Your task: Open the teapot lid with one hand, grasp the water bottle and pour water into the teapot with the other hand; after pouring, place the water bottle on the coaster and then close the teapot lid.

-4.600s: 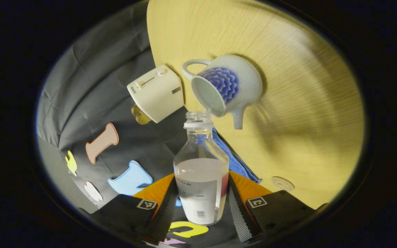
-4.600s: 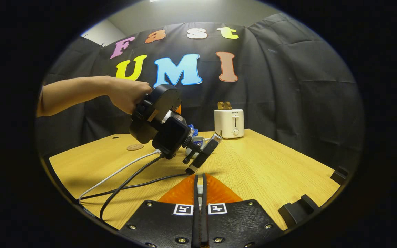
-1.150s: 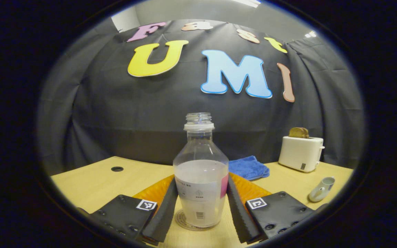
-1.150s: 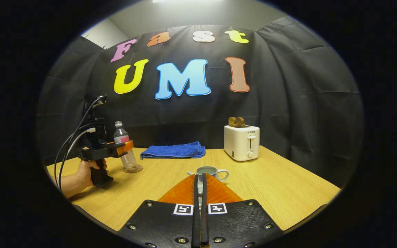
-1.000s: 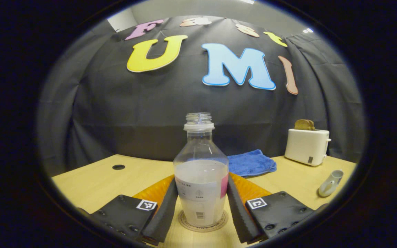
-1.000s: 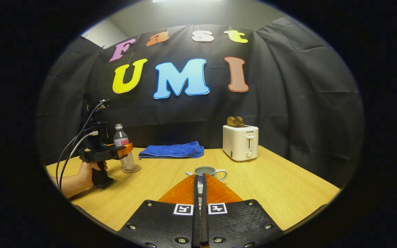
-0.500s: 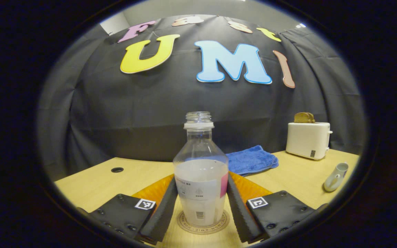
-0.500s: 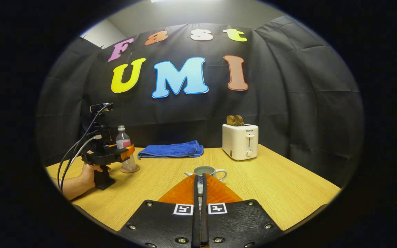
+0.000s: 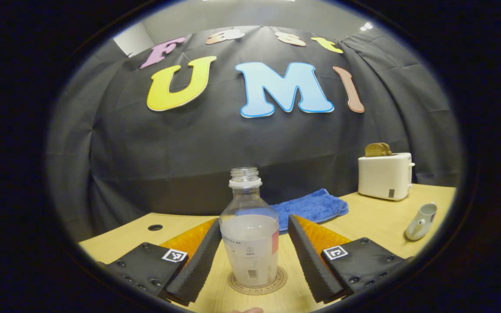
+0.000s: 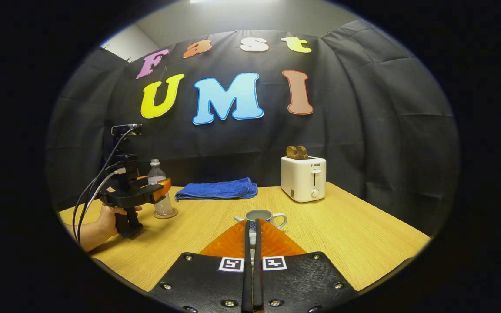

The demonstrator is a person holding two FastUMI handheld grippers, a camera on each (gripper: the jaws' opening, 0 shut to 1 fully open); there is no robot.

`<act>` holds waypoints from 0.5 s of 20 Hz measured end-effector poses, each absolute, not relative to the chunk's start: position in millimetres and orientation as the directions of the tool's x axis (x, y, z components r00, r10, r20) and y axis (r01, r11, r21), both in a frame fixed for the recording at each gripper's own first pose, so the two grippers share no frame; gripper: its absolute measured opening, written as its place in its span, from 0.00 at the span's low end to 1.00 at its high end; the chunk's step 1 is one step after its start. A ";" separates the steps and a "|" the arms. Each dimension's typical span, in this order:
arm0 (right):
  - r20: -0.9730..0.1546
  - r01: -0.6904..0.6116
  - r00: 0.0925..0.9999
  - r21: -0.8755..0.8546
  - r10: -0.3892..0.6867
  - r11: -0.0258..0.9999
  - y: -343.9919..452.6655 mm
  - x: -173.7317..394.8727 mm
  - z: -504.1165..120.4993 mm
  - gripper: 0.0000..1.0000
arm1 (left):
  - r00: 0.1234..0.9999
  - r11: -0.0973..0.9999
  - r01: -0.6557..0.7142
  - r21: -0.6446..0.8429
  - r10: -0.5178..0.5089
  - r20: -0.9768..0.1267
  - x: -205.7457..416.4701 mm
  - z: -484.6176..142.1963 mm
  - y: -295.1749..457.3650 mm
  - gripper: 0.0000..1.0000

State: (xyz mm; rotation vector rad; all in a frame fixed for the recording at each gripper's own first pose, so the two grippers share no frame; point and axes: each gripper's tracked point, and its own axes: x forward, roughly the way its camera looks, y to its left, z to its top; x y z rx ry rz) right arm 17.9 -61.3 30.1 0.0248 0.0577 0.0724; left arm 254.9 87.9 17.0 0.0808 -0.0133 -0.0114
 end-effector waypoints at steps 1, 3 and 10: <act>-0.055 -0.074 0.996 0.027 0.075 0.997 -61.2 16.6 30.7 0.01 | 1.000 0.997 0.007 0.080 -0.008 0.017 250.9 18.9 89.4 1.00; -0.052 -0.078 0.996 0.027 0.079 0.997 -59.4 14.1 32.2 0.01 | 1.000 0.997 -0.003 0.082 0.002 0.013 246.1 17.3 91.7 1.00; -0.040 -0.083 0.996 0.021 0.084 0.996 -57.3 4.5 36.5 0.01 | 1.000 0.999 -0.031 0.039 0.031 -0.005 235.2 11.7 102.0 1.00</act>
